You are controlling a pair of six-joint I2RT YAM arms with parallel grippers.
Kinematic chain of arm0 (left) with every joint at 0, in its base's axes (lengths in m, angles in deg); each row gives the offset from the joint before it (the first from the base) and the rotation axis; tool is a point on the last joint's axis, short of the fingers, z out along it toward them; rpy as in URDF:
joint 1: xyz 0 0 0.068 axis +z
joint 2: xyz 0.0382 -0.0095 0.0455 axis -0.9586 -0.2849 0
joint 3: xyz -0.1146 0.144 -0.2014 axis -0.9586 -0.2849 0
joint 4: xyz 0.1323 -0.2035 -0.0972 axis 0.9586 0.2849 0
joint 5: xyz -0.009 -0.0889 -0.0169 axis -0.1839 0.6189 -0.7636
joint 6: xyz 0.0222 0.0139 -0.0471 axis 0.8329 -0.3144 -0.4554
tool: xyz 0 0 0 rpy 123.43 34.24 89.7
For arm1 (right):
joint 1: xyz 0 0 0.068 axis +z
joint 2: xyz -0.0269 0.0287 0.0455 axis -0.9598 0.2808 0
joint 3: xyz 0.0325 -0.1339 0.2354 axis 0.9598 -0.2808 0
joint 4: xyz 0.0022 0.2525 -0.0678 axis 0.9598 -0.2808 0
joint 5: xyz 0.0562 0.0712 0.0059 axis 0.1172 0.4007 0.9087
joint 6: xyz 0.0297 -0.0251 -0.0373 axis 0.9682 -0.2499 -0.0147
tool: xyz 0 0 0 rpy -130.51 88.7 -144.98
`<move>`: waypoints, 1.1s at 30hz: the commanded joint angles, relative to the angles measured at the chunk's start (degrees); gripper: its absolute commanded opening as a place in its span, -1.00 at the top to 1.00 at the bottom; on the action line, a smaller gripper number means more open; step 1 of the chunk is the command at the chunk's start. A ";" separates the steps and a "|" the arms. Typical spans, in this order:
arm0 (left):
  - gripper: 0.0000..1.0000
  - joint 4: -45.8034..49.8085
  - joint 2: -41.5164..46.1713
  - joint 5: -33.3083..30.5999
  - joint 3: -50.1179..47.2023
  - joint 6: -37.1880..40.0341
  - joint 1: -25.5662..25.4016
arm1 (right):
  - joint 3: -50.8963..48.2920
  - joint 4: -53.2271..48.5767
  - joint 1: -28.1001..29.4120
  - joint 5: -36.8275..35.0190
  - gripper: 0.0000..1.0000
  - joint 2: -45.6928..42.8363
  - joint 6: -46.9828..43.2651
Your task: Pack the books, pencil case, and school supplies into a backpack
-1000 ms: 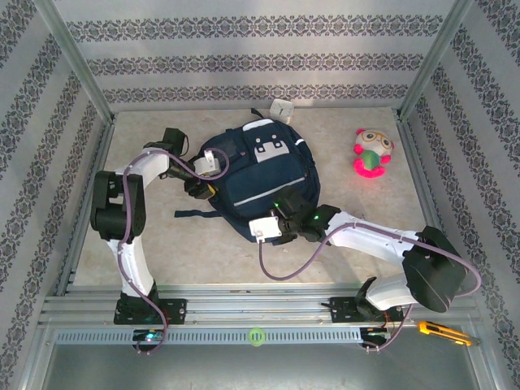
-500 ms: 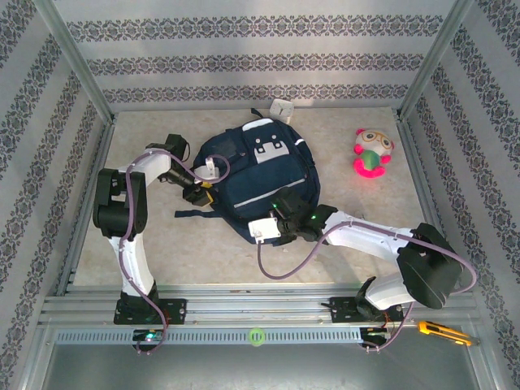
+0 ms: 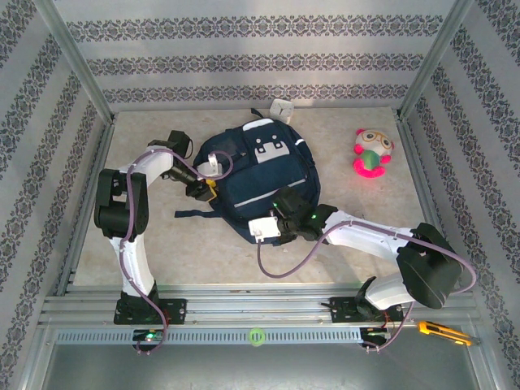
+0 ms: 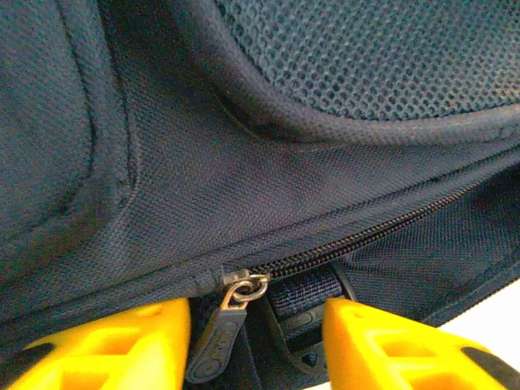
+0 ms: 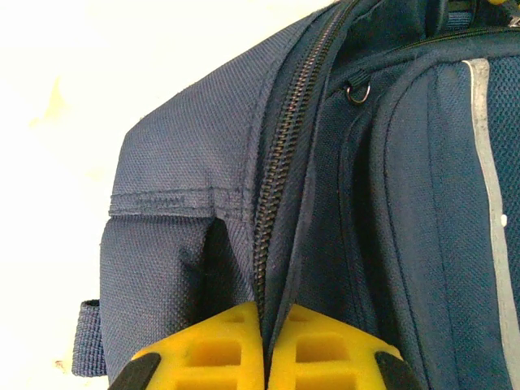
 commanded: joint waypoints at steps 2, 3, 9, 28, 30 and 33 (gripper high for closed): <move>0.34 4.60 0.81 2.57 -0.22 -0.33 -0.61 | 1.09 2.09 -0.87 1.01 1.00 0.05 1.62; 0.40 4.32 1.28 2.23 -0.86 -0.28 -0.61 | 1.00 2.17 -0.97 0.98 1.00 0.04 1.86; 0.63 0.55 3.38 -0.92 -4.08 -1.72 -0.77 | 0.50 3.05 -1.26 0.91 1.00 -0.35 2.83; 1.00 1.59 12.66 4.94 -9.79 -12.90 -7.37 | 1.25 17.78 -0.99 -2.41 1.00 3.36 17.78; 1.00 1.69 14.35 6.54 -10.99 -14.58 -8.39 | 1.82 19.76 -1.23 -4.29 1.00 5.10 18.71; 1.00 -1.44 17.23 7.68 -14.11 -18.00 -9.37 | 2.82 21.46 -1.64 -5.24 1.00 7.11 20.02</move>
